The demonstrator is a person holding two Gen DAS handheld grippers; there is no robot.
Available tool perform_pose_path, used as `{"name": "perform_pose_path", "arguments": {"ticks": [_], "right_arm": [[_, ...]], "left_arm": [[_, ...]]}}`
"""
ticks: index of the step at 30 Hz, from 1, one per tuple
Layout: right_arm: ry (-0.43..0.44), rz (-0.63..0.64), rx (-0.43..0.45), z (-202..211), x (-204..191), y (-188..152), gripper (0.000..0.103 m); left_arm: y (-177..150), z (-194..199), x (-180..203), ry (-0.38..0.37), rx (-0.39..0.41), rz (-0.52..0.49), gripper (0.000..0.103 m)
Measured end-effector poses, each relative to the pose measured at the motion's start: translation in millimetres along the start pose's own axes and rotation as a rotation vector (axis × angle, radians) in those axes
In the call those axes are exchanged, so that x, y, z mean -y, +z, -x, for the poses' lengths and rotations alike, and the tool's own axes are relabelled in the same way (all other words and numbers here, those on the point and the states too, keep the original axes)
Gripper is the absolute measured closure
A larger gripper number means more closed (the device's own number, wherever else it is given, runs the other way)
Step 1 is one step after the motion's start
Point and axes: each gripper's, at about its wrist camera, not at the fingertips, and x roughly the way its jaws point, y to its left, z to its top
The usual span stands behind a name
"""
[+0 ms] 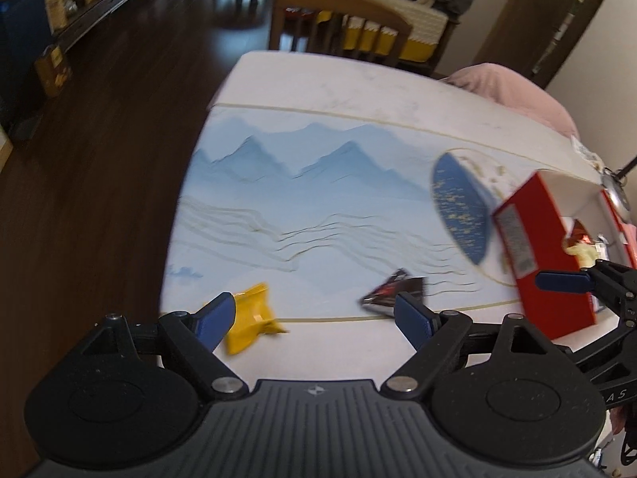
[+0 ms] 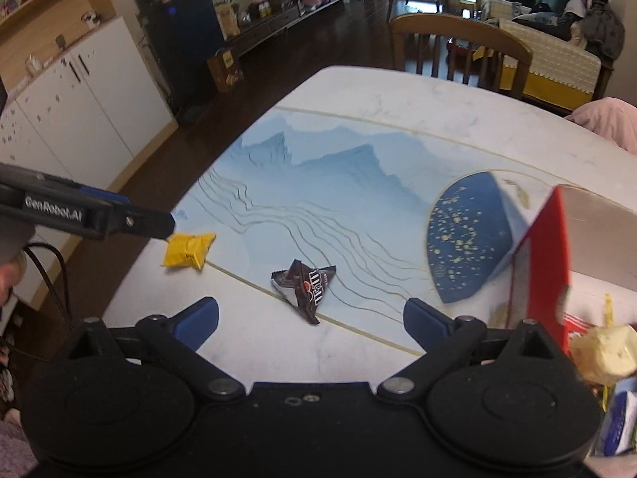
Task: Organize snacks
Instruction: 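Grasp the brown M&M chocolate triangle with the right tool while the left tool grasps the yellow candy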
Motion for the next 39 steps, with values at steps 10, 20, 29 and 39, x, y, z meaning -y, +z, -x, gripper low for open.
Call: {"name": "perform_pose_path", "arguments": {"ticks": [10, 20, 29, 39], "right_arm": [[-0.009, 0.059, -0.085, -50, -13, 5, 0.007], [-0.019, 0.086, -0.118, -90, -19, 13, 0.015], [-0.034, 0.071, -0.129, -110, -17, 18, 0.028], [-0.053, 0.102, -0.122, -112, -22, 15, 0.05]], "left_arm": [[-14, -47, -26, 0.064, -0.082, 0.059, 0.016], [-16, -83, -30, 0.155, -0.11, 0.138, 0.016], [-14, -97, -37, 0.193, -0.134, 0.204, 0.032], [-13, -94, -35, 0.211, -0.135, 0.21, 0.057]]}}
